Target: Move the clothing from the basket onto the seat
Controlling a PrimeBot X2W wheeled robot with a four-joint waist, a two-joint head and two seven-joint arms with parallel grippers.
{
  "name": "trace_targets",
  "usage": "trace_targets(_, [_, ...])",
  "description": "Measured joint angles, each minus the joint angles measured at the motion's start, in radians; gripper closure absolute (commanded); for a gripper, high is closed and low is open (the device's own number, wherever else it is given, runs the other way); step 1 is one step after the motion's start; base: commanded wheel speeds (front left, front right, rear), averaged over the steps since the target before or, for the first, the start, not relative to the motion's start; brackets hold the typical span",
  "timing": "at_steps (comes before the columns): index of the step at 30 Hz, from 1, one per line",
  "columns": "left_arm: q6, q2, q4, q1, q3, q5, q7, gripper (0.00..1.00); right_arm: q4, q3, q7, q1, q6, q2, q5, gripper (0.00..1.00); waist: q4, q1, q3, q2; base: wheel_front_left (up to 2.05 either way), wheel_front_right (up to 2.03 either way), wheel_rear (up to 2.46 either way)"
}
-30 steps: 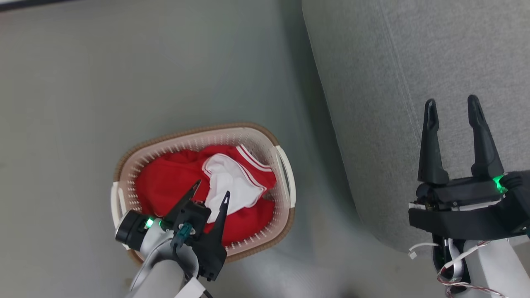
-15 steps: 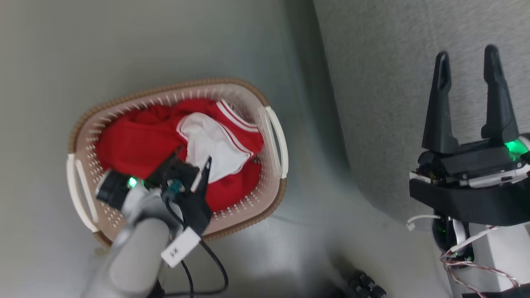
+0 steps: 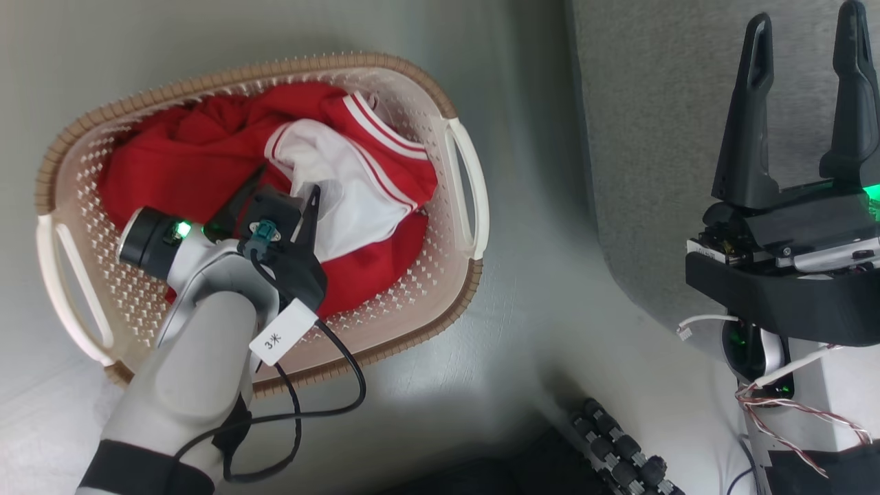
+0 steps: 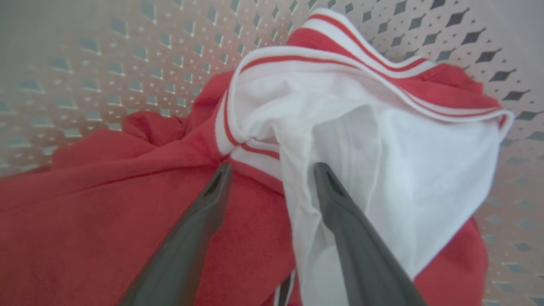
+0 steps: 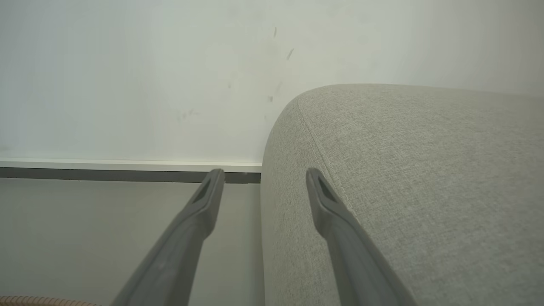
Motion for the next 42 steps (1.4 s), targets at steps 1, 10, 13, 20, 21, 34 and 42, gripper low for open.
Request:
trace_targets(1, [0.0,0.0,0.005,-0.005,0.001,0.0,-0.001,0.0,0.003,0.0,0.0,-0.003,0.0,0.001,0.0,0.0,0.0,0.0,0.009,0.0,0.0,0.0,0.0])
trace_targets(10, [0.007,-0.021,0.043,-0.042,-0.002,-0.001,-0.066,1.0,0.043,-0.008,0.0,-0.022,0.003,0.005,-0.02,0.0,0.003,-0.0003,0.017,-0.0001,0.0,0.0,0.0])
trace_targets(13, [-0.001,-0.031,0.048,-0.046,-0.005,-0.002,-0.09,1.0,0.055,-0.01,0.0,-0.022,0.003,0.005,-0.026,0.0,0.007,-0.0002,0.008,-0.0001,0.0,0.0,0.0])
trace_targets(20, [-0.032,-0.054,0.063,-0.045,-0.018,-0.036,-0.154,1.0,0.098,-0.021,0.0,-0.024,0.011,0.002,-0.035,0.0,0.028,-0.0003,-0.044,-0.0002,0.0,0.0,0.0])
trace_targets(21, [-0.04,-0.058,0.063,-0.044,-0.02,-0.042,-0.16,1.0,0.105,-0.023,0.0,-0.024,0.012,0.0,-0.036,0.0,0.032,-0.0003,-0.053,-0.0002,0.0,0.0,0.0])
trace_targets(34, [-0.081,-0.073,0.007,-0.041,-0.041,-0.105,-0.179,1.0,0.235,-0.044,0.0,0.011,0.021,-0.023,-0.044,0.0,0.107,-0.0003,-0.214,-0.0002,0.0,0.0,0.0])
trace_targets(42, [-0.099,-0.076,-0.078,-0.041,-0.037,-0.157,-0.179,1.0,0.318,-0.053,0.0,0.039,0.04,-0.031,-0.043,0.0,0.159,-0.0003,-0.328,-0.0003,0.0,0.0,0.0])
